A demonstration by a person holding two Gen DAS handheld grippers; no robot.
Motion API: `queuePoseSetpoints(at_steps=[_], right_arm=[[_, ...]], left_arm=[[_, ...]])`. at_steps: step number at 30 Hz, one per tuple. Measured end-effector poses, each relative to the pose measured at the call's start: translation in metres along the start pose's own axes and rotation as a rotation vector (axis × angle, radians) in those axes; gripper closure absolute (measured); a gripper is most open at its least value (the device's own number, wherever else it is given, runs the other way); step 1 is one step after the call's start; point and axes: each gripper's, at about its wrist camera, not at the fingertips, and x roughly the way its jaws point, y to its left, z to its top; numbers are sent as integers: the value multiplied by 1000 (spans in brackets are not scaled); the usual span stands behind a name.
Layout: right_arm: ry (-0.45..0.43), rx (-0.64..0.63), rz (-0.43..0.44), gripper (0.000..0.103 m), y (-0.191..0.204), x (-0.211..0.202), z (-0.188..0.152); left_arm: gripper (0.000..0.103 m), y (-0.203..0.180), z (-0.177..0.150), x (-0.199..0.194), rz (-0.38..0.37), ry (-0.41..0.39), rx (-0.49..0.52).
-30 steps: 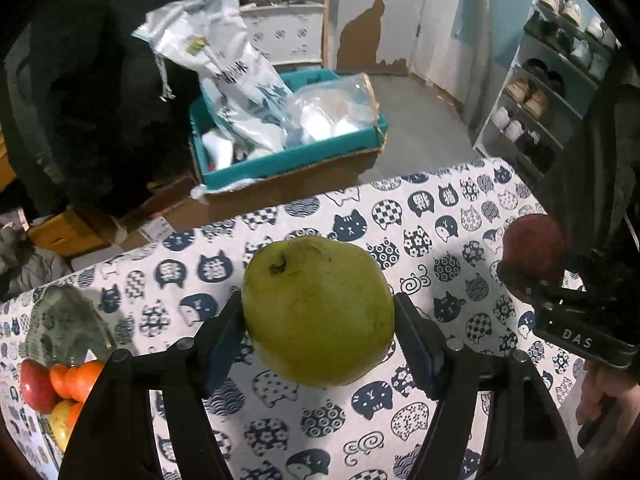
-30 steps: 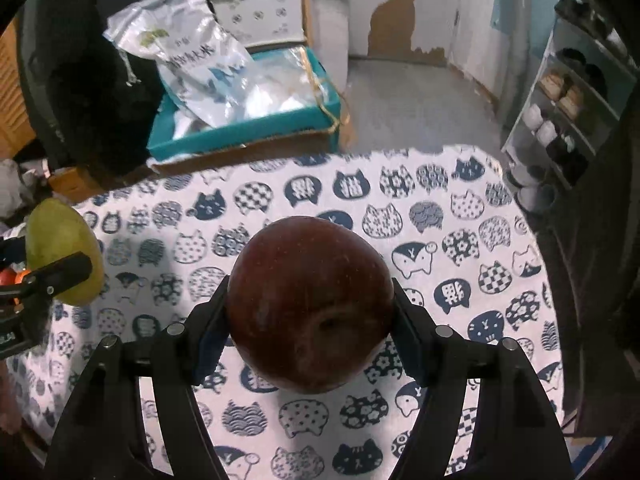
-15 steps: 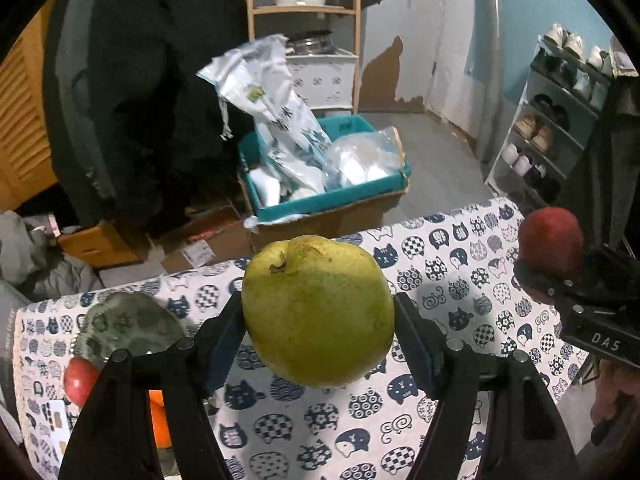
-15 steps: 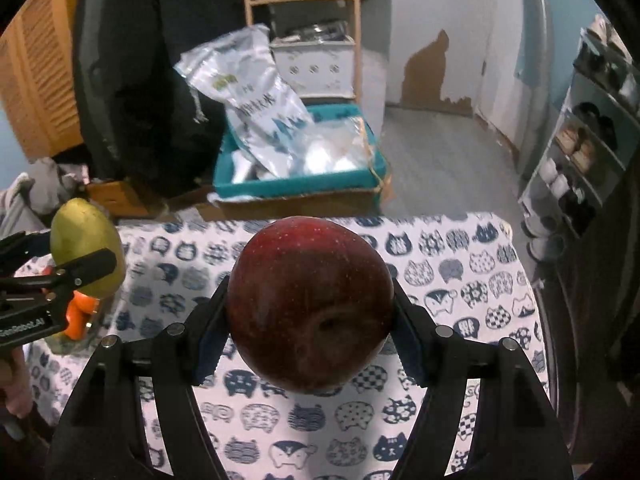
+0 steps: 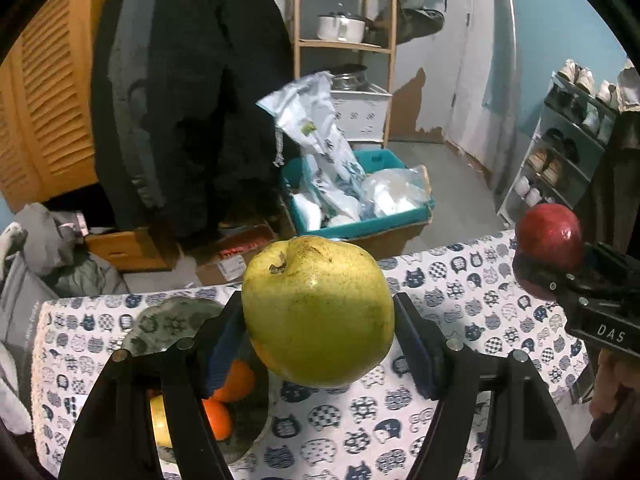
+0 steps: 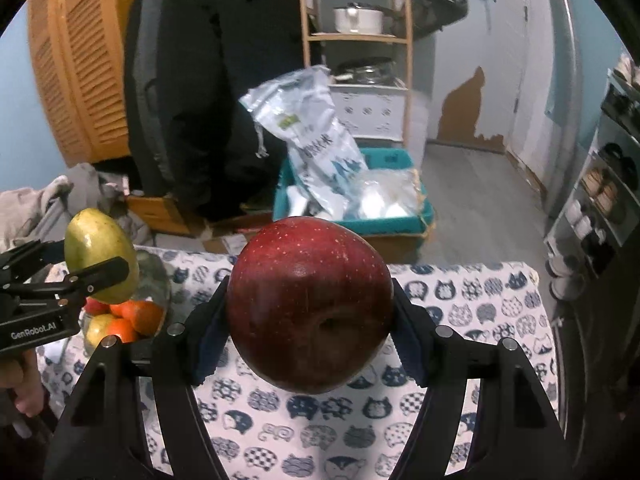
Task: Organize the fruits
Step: 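Lift the pear and apple and carry them over the glass bowl, then lower the pear and apple into the bowl and open both tools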
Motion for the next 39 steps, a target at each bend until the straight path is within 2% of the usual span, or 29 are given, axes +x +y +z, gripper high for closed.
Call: queuePoseSetpoints(at_steps=[9,21,27,39], right_arm=[[1,-38,62,31,42,10,12],[32,-86,161,31,108,45,25],[68,-99,200,31,138,70,27],[155,-130,267,31,185,124,15]], left_arm=[[29,43,-11,-9,61,3,-38],[29,103,-34,-9,125,26,-115],[29,134,-47,4,149,60,-156],[29,173,-67,44,174,133,-203]])
